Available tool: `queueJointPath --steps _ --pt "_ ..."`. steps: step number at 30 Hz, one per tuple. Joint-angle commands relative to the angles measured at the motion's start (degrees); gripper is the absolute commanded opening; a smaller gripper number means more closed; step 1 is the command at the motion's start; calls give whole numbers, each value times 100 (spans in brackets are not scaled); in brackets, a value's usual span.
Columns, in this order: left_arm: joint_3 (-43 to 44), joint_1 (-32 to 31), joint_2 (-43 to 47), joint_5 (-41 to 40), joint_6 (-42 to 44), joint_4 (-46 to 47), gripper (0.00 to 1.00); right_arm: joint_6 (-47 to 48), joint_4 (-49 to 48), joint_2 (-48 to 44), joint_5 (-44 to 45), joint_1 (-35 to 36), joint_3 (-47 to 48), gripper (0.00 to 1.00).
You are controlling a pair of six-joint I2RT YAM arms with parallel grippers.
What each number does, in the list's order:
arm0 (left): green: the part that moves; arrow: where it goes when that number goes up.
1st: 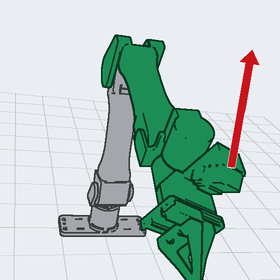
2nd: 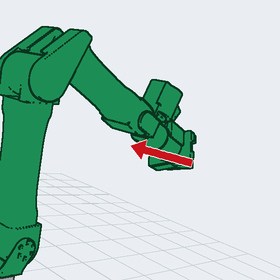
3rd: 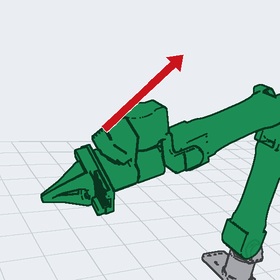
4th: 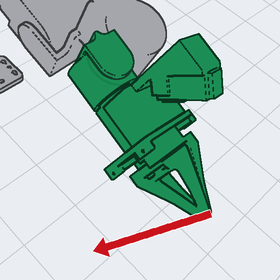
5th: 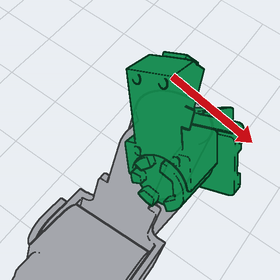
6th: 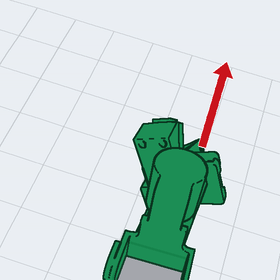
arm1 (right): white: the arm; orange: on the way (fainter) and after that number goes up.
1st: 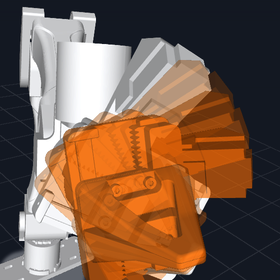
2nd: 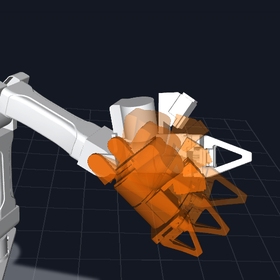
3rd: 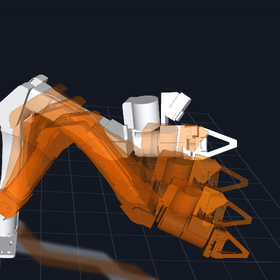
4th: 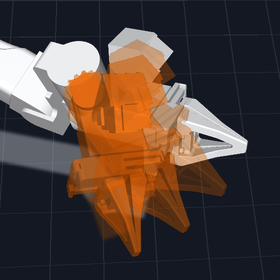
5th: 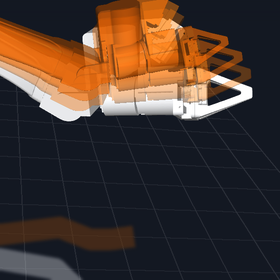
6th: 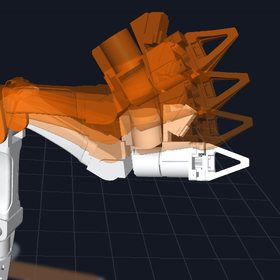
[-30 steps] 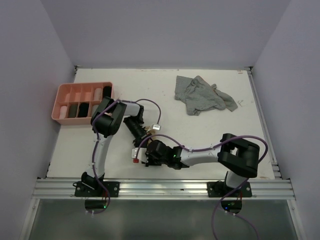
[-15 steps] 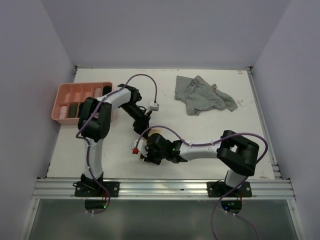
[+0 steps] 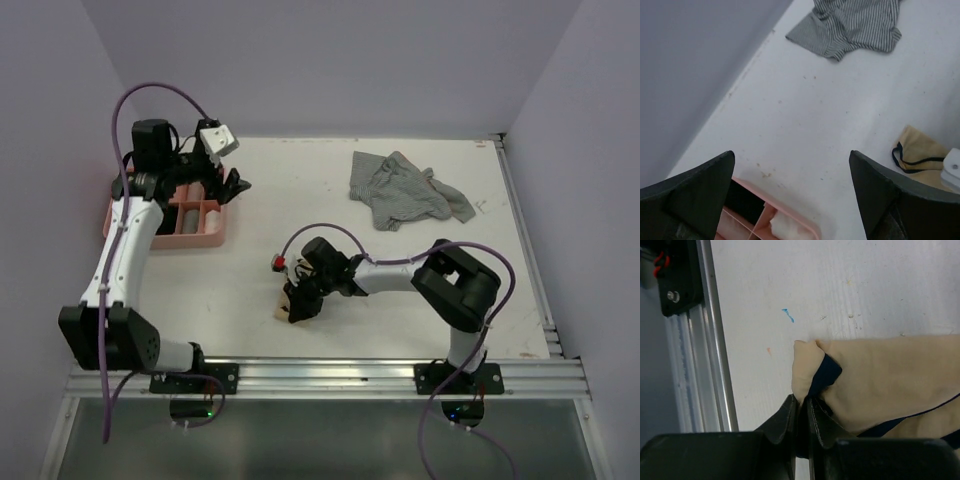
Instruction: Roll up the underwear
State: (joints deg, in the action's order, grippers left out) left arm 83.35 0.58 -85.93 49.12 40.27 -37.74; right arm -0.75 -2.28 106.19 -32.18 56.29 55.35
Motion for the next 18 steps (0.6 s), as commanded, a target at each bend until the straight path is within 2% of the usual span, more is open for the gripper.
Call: queueJointPath --steps 1,2,3,5,7,9,10,12,15,16,18 --pt "-730 -84 875 -764 -1347 1920 100 -442 598 726 -463 -293 -113 0" --pt "-802 -84 989 -642 -1077 1728 100 -513 563 806 -595 -346 -95 0" --pt "-881 -84 1173 -206 -169 943 100 -627 449 867 -796 -451 -69 0" --pt "-1100 -84 1411 175 732 130 99 -715 387 1113 -1017 -549 -16 0" --pt "-1765 -102 1929 352 1671 -592 90 -768 369 1272 -1167 -663 98 0" --pt "-2338 -198 2542 169 2429 -1206 84 -891 264 1430 -1272 -733 133 0" --pt "-2967 -294 2764 37 2998 -1314 78 -944 264 1474 -1360 -812 134 0" --pt "-4004 -768 3447 -418 3145 -1106 71 -1093 -69 1649 -1439 -900 116 0" --pt "-4931 -1506 4178 -763 2926 -405 65 -1234 -237 1834 -1589 -1032 151 0" --pt "-5378 -1656 4277 -834 2638 -227 64 -1252 -255 1861 -1615 -1050 160 0" --pt "-5688 -2113 4365 -1070 2373 281 62 -1330 -360 1931 -1650 -1068 169 0"
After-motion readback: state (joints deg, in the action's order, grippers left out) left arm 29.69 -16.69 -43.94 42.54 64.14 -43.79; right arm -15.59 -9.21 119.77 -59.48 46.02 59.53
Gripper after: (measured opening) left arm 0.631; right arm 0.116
